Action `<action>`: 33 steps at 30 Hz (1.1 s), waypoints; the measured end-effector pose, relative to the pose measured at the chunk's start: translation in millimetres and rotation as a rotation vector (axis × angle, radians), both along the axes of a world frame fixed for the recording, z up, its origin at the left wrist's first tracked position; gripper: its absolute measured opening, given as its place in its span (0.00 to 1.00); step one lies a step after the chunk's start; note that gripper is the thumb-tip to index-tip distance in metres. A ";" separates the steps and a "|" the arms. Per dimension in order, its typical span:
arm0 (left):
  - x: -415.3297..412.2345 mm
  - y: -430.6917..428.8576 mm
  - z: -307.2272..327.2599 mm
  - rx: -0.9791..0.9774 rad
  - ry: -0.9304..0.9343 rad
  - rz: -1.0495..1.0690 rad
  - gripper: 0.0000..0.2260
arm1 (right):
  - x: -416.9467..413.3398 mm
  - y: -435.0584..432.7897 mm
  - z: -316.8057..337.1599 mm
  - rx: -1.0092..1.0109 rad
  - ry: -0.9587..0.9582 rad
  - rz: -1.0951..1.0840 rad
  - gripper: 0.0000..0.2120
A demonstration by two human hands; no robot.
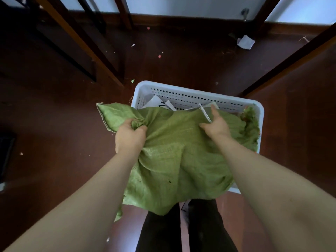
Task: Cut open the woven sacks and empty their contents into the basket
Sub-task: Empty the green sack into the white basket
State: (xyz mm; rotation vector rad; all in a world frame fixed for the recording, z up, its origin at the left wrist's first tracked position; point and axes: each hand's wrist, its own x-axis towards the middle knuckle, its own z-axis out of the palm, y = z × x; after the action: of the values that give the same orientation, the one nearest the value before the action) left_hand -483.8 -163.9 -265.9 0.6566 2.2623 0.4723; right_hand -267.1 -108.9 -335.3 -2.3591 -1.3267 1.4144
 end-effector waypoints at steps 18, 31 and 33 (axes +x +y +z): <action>-0.5 6.7 1.5 0.070 -0.345 0.380 0.40 | 19.9 -25.2 20.8 -0.128 0.140 -0.215 0.11; -10.9 31.7 117.5 0.209 -0.460 0.392 0.09 | 10.2 -30.1 127.4 0.128 0.305 -0.527 0.10; -7.5 33.8 140.3 0.206 -0.530 0.303 0.11 | 7.7 -36.0 141.5 0.124 0.338 -0.556 0.11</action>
State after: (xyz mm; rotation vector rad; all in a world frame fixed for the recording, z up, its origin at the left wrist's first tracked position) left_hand -491.3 -130.1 -125.6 0.2393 1.8192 0.9188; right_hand -259.4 -144.9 -193.7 -2.0544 -0.5889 1.4093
